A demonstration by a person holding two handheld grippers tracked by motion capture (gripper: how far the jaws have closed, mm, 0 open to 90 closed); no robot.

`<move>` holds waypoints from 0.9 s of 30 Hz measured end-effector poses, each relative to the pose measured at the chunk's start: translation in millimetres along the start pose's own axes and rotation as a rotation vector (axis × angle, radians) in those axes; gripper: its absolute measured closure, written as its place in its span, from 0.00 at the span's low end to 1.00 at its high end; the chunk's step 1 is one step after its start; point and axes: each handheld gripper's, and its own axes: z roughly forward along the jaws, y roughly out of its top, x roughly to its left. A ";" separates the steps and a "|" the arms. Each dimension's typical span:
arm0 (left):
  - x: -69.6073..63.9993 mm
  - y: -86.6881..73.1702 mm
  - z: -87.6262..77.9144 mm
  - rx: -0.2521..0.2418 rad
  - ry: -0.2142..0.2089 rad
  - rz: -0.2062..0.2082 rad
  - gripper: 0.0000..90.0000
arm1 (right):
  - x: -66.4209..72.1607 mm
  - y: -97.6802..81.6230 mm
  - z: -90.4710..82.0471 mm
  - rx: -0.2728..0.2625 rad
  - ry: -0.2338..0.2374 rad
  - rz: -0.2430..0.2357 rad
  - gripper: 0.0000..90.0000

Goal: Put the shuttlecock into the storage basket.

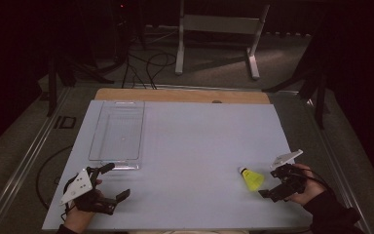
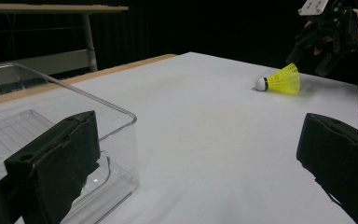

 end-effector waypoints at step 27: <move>-0.1 -0.2 0.2 0.007 0.000 0.004 0.00 | -11.3 16.9 28.2 0.091 -0.079 -0.005 0.64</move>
